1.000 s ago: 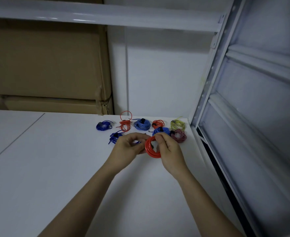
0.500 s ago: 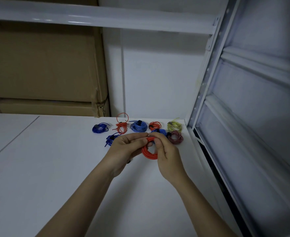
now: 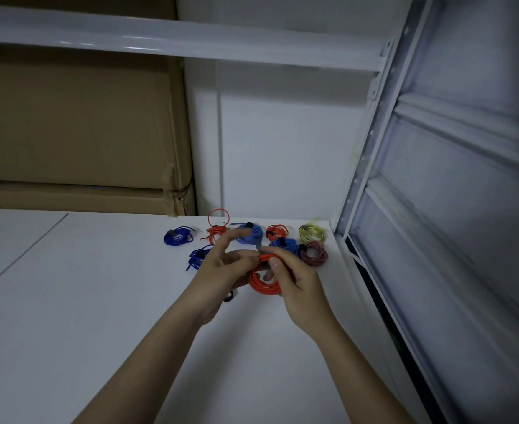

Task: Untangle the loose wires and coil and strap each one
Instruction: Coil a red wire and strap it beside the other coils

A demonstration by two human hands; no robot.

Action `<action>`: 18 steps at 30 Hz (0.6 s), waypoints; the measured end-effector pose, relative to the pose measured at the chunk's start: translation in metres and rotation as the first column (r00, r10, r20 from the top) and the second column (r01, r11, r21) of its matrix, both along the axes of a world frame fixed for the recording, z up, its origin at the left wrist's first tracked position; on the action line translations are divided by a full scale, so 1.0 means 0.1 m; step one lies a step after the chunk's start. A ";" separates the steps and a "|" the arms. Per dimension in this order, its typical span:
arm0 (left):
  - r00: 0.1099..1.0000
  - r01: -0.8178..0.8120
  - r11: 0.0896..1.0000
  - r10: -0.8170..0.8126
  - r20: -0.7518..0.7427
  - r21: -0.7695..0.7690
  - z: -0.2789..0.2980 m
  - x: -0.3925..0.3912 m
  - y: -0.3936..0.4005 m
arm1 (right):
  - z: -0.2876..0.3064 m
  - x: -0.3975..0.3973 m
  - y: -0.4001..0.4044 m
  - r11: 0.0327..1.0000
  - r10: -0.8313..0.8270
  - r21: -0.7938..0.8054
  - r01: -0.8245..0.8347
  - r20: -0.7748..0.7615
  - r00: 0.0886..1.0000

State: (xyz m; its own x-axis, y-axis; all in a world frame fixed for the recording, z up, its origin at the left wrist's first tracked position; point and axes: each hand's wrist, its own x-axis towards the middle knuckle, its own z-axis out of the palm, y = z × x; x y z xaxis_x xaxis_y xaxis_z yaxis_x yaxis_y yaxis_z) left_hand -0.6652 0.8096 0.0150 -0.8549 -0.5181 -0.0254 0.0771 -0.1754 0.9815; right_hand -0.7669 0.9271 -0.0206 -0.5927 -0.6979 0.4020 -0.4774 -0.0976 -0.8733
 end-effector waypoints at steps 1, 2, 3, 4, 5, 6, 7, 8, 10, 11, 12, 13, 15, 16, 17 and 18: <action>1.000 -0.001 1.000 0.001 0.005 -0.004 -0.01 0.00 -0.01 | 0.00 0.00 0.00 1.000 0.003 -0.002 -0.003 0.012 1.000; 1.000 -0.003 1.000 0.003 0.014 -0.003 -0.02 0.01 -0.01 | 0.00 0.00 0.00 1.000 0.007 -0.004 -0.007 0.025 1.000; 1.000 -0.007 1.000 0.007 0.025 0.002 -0.02 0.01 -0.01 | 0.01 0.00 0.01 1.000 0.015 -0.004 -0.015 0.041 0.999; 0.999 -0.008 1.000 0.008 0.031 0.009 -0.03 0.01 -0.02 | 0.02 -0.01 0.01 1.000 0.027 -0.003 -0.027 0.059 0.998; 1.000 -0.002 1.000 0.002 0.027 0.013 -0.03 0.02 -0.02 | 0.03 -0.01 0.01 0.999 0.041 0.000 -0.041 0.079 0.996; 1.000 0.010 1.000 -0.010 0.016 0.014 -0.02 0.02 -0.02 | 0.05 -0.01 0.00 0.999 0.052 0.001 -0.052 0.099 0.994; 1.000 0.025 1.000 -0.025 0.001 0.014 -0.02 0.03 -0.02 | 0.06 -0.01 0.00 0.998 0.059 -0.003 -0.059 0.116 0.991; 0.999 0.037 0.999 -0.037 -0.014 0.017 -0.02 0.04 -0.02 | 0.07 -0.02 -0.01 0.998 0.062 -0.007 -0.062 0.132 0.989; 0.999 0.038 0.999 -0.037 -0.030 0.024 -0.02 0.05 -0.02 | 0.09 -0.02 -0.01 0.998 0.058 -0.003 -0.059 0.164 0.985; 0.999 0.025 1.000 -0.024 -0.026 0.020 -0.02 0.05 -0.02 | 0.10 -0.02 -0.02 0.998 0.059 0.002 -0.060 0.177 0.983; 1.000 0.008 1.000 -0.008 -0.017 0.009 -0.03 0.05 -0.02 | 0.11 -0.02 -0.02 0.998 0.065 -0.003 -0.066 0.185 0.981; 1.000 -0.008 1.000 0.008 -0.006 -0.003 -0.04 0.05 -0.02 | 0.11 -0.01 -0.02 0.997 0.072 -0.017 -0.070 0.190 0.979; 1.000 -0.025 1.000 0.025 -0.001 -0.010 -0.04 0.04 -0.01 | 0.12 0.00 -0.01 0.996 0.076 -0.055 -0.065 0.207 0.976; 1.000 -0.027 1.000 0.027 -0.001 -0.006 -0.04 0.04 -0.01 | 0.12 0.00 -0.01 0.996 0.073 -0.072 -0.058 0.216 0.974; 1.000 -0.026 1.000 0.026 0.003 0.000 -0.03 0.05 0.00 | 0.12 0.00 -0.02 0.995 0.069 -0.085 -0.052 0.223 0.972; 1.000 -0.025 1.000 0.025 0.013 0.005 -0.02 0.05 -0.01 | 0.12 0.01 -0.02 0.995 0.065 -0.091 -0.045 0.228 0.972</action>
State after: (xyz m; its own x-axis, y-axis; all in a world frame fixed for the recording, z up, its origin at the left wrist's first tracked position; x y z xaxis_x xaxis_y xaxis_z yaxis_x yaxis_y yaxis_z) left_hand -0.6602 0.8090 0.0125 -0.8412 -0.5394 -0.0386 0.0692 -0.1781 0.9816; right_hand -0.7662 0.9252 -0.0090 -0.6379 -0.7012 0.3186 -0.2565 -0.1967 -0.9463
